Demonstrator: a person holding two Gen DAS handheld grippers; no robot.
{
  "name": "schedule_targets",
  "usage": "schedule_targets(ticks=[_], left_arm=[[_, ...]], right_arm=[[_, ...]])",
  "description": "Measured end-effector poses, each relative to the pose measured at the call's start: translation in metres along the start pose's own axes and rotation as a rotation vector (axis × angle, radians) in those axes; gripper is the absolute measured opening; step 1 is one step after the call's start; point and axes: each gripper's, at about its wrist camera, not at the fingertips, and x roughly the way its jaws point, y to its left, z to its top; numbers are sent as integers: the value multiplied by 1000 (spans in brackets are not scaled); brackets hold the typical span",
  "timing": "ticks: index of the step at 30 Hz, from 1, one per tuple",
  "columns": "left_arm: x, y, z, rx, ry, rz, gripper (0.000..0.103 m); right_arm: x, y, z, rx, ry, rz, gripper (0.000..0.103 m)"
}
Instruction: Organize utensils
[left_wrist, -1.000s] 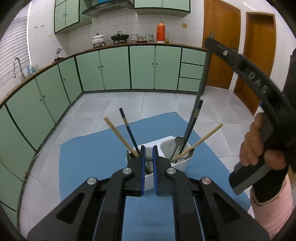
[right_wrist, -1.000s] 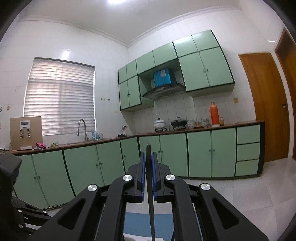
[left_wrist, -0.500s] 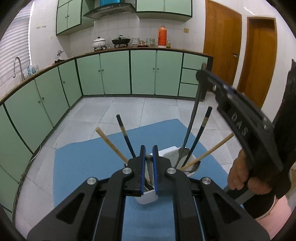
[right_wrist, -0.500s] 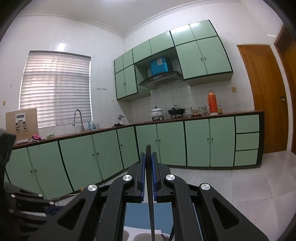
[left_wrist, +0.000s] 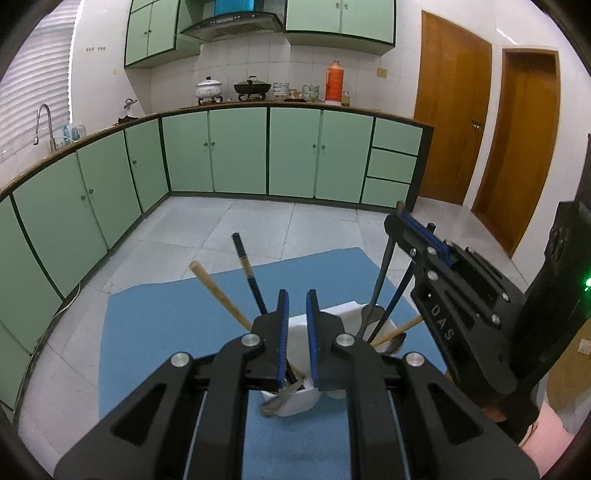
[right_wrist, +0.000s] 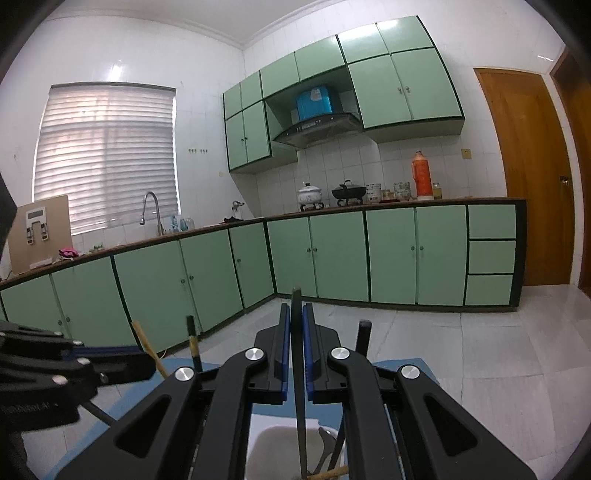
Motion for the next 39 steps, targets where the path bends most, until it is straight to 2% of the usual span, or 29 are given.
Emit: schedule_targets(ticks=[4, 7, 11, 24, 30, 34, 39], left_arm=[[-3, 1, -3, -13, -20, 7, 22], [-6, 2, -4, -22, -34, 6, 22], [-13, -1, -7, -20, -51, 15, 23], [-47, -13, -18, -42, -120, 35, 32], [-68, -20, -30, -54, -161, 39, 37], [-84, -26, -41, -61, -195, 57, 46], [-100, -33, -56, -71, -234, 85, 61]], right_arm=[[-4, 1, 1, -2, 9, -2, 8], [-15, 3, 5, -10, -10, -2, 10], [-30, 4, 15, -16, -42, -1, 17], [-84, 22, 21, -48, -73, 29, 17], [-111, 22, 20, -41, -76, 32, 23], [-130, 22, 17, -41, -73, 31, 25], [-150, 23, 10, -37, -66, 29, 35]])
